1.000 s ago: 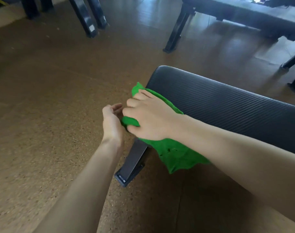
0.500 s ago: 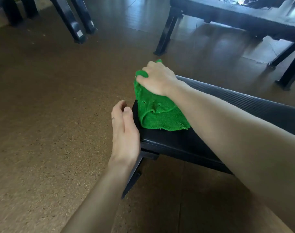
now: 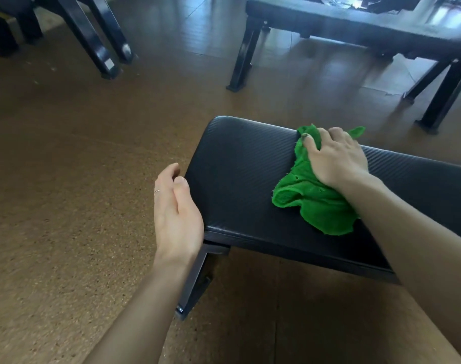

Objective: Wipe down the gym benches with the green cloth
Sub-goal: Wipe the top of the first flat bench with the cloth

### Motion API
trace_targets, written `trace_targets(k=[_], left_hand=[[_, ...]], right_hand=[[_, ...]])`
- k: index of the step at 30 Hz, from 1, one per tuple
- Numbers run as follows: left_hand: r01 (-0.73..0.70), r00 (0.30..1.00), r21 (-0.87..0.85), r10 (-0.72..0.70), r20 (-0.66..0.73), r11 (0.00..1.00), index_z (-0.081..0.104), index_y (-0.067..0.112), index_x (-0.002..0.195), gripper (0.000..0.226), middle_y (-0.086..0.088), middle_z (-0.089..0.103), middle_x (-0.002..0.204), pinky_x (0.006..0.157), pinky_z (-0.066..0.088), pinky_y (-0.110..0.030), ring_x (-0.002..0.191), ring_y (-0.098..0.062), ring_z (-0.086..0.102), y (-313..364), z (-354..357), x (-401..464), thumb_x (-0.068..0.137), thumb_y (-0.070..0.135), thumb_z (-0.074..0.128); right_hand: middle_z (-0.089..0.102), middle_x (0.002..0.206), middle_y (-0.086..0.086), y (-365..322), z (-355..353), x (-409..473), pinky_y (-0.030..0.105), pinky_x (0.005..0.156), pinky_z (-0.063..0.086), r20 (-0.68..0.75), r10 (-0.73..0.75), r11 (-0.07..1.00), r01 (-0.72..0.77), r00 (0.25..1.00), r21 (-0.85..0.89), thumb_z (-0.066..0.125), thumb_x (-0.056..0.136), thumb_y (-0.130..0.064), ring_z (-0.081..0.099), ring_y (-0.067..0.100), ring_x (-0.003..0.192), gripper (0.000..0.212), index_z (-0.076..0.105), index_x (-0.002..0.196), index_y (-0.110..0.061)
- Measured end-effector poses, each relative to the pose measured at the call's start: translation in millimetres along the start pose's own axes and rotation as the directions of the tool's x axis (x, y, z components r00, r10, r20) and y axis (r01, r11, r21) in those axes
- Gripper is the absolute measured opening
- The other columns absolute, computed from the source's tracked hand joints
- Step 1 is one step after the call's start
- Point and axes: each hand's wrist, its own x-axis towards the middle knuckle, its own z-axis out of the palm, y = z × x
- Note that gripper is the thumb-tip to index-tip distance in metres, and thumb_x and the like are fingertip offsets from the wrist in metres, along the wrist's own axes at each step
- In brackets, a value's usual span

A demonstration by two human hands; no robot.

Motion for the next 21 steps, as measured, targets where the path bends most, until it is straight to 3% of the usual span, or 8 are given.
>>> trace_targets(k=[3, 8, 14, 17, 21], left_hand=[[-0.024, 0.999, 0.007, 0.024, -0.023, 1.0, 0.042, 0.033, 0.15, 0.044, 0.012, 0.044, 0.153, 0.122, 0.032, -0.037, 0.139, -0.005, 0.04, -2.6, 3.8, 2.2, 0.111, 0.035, 0.022], [-0.073, 0.997, -0.04, 0.072, -0.025, 0.996, 0.044, 0.034, 0.149, 0.053, 0.011, 0.049, 0.148, 0.119, 0.035, -0.043, 0.138, -0.007, 0.045, -8.6, 2.6, 7.7, 0.104, 0.048, 0.019], [-0.039, 0.998, -0.093, 0.034, -0.048, 0.995, 0.044, 0.038, 0.147, 0.062, 0.011, 0.053, 0.145, 0.117, 0.038, -0.045, 0.136, -0.009, 0.049, -10.5, 1.0, 4.7, 0.098, 0.065, 0.017], [-0.022, 0.997, -0.087, 0.015, -0.08, 0.996, 0.047, 0.036, 0.145, 0.06, 0.011, 0.055, 0.143, 0.116, 0.039, -0.046, 0.134, -0.01, 0.05, -9.3, 4.0, 5.2, 0.099, 0.062, 0.019], [-0.017, 0.995, -0.063, 0.011, -0.102, 0.998, 0.049, 0.035, 0.144, 0.052, 0.01, 0.055, 0.143, 0.117, 0.038, -0.046, 0.134, -0.011, 0.049, -4.7, 7.9, 3.0, 0.105, 0.054, 0.021]], right_hand=[[0.041, 0.154, 0.023, -42.8, 3.3, 3.3, 0.049, 0.123, 0.019, 0.017, 0.033, 0.997, -0.032, 0.999, -0.066, 0.016, 0.102, -0.062, 0.033, 0.038, 0.145, 0.08, 0.04, 0.15, -0.002], [0.003, 0.171, 0.021, -132.3, 11.9, -39.0, 0.048, 0.129, 0.002, 0.08, -0.281, 0.96, 0.281, 0.956, 0.007, 0.01, 0.106, -0.058, 0.002, 0.034, 0.159, 0.081, 0.009, 0.163, -0.002], [0.016, 0.172, 0.007, -103.2, 11.9, -131.8, 0.044, 0.129, 0.007, -0.022, -0.579, 0.811, 0.578, 0.815, 0.094, 0.017, 0.106, -0.052, 0.009, 0.025, 0.159, 0.069, 0.021, 0.164, -0.015], [0.023, 0.171, 0.004, -97.2, 14.6, -123.9, 0.044, 0.129, 0.011, -0.051, -0.612, 0.781, 0.613, 0.789, 0.119, 0.02, 0.105, -0.051, 0.015, 0.024, 0.158, 0.066, 0.029, 0.162, -0.02], [0.006, 0.174, -0.002, -123.0, 11.8, -59.6, 0.041, 0.129, 0.0, 0.052, -0.544, 0.833, 0.531, 0.838, 0.155, 0.019, 0.109, -0.048, 0.001, 0.019, 0.16, 0.061, 0.014, 0.166, -0.027]])
